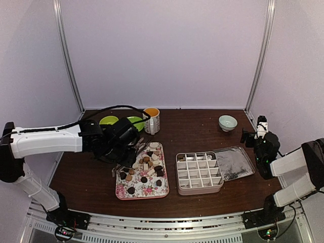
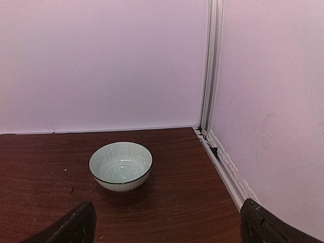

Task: Pack the chocolate
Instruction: Pick up the fake chocolate from the plate.

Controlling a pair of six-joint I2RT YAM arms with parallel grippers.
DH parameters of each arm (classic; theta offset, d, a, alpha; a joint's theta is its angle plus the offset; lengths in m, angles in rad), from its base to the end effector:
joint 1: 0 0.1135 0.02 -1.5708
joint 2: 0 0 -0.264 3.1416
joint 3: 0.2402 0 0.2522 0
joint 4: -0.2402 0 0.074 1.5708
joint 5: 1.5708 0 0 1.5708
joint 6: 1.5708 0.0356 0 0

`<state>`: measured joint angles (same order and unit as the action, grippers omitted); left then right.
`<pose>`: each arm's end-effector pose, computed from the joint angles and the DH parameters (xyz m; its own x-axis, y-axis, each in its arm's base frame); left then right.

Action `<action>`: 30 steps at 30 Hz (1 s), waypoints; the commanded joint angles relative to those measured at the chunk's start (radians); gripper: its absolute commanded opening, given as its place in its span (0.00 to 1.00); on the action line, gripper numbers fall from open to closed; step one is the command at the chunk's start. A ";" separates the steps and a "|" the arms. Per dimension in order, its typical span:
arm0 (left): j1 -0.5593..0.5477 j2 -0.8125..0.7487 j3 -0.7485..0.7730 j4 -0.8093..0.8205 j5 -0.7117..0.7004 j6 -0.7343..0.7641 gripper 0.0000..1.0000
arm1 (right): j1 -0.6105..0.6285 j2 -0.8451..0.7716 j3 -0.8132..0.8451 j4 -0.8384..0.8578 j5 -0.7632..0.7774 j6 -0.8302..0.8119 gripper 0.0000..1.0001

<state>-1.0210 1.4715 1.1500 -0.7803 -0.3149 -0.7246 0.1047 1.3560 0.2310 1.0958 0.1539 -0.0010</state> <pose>0.1630 -0.2449 0.2595 -0.8379 0.1611 -0.5216 0.2433 0.9655 -0.0927 0.2319 0.0189 0.1731 -0.0291 -0.0040 -0.9996 0.0491 0.9988 -0.0055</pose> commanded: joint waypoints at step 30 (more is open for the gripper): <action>0.033 0.214 0.100 0.016 0.053 0.069 0.38 | -0.008 0.002 0.013 0.002 0.008 0.001 1.00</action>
<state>-0.9947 1.6630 1.2209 -0.7799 -0.2775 -0.6704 0.1047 1.3556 0.2310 1.0958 0.1539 -0.0010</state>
